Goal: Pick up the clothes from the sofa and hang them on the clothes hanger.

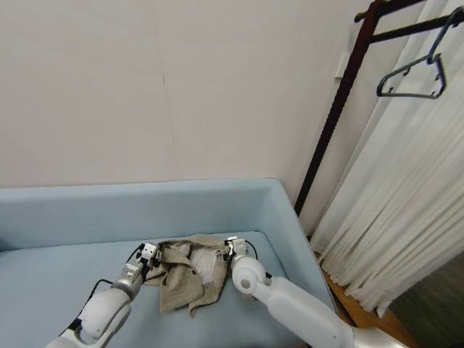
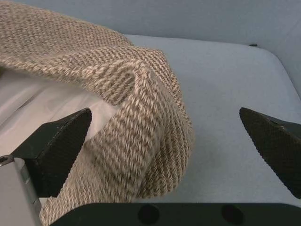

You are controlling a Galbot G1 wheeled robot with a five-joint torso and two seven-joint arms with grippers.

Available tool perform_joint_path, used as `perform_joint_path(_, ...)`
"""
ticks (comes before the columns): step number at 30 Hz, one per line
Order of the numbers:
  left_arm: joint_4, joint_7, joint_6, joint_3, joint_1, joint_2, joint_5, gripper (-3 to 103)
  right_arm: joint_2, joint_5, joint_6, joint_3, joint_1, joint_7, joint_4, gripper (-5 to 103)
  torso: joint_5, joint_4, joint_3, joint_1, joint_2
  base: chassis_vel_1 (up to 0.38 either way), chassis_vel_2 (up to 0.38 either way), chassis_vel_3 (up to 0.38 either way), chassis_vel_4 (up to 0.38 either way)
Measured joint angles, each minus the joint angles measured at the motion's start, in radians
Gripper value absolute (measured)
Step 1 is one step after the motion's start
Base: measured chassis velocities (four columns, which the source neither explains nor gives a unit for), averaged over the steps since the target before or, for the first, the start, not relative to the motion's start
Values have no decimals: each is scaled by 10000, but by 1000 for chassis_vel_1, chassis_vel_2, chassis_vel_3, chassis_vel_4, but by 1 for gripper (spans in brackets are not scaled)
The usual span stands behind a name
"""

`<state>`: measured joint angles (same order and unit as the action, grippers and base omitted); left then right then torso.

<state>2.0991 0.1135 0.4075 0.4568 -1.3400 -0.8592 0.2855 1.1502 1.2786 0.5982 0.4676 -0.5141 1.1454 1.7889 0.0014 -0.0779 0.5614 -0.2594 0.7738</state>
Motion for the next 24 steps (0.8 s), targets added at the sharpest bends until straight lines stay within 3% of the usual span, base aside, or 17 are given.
perform_joint_path(5, 72, -124, -163, 109, -82, -100, -158, 4, 205, 1005, -108, 14, 381, 605, -285, 99, -1, 1, 0, 0, 0, 0, 0, 0, 0)
perform_joint_path(8, 127, -151, -225, 218, -134, -130, -160, 4, 240, 1280, -181, -20, 404, 609, -442, 86, 0, 0, -1, 0, 0, 0, 0, 0, 0)
perform_joint_path(10, 143, -161, -249, 267, -149, -131, -160, 4, 263, 1334, -211, -67, 374, 595, -503, 86, 0, 0, -1, 0, 0, 0, 0, 0, 0)
perform_joint_path(14, 156, -209, -310, 361, -161, -114, -148, 4, 328, 1417, -295, -210, 260, 492, -653, 64, 0, 0, 0, 0, 0, 0, 0, 0, 0)
perform_joint_path(16, 155, -219, -318, 369, -156, -109, -143, 4, 329, 1446, -319, -232, 249, 479, -656, 64, 0, 0, -1, 0, 0, 0, 0, 0, 0)
perform_joint_path(19, 142, -224, -376, 371, -111, -107, -122, 4, 280, 1501, -382, -249, 211, 423, -608, 48, 0, 0, 0, 0, 0, 0, 0, 0, 0)
perform_joint_path(20, 142, -224, -376, 371, -111, -107, -122, 4, 280, 1501, -382, -249, 211, 423, -608, 48, 0, 0, 0, 0, 0, 0, 0, 0, 0)
perform_joint_path(24, 130, -234, -406, 389, -71, -102, -102, 4, 135, 1495, -423, -246, 166, 357, -471, 32, 0, 0, -1, 0, 1, 0, 0, 0, 0)
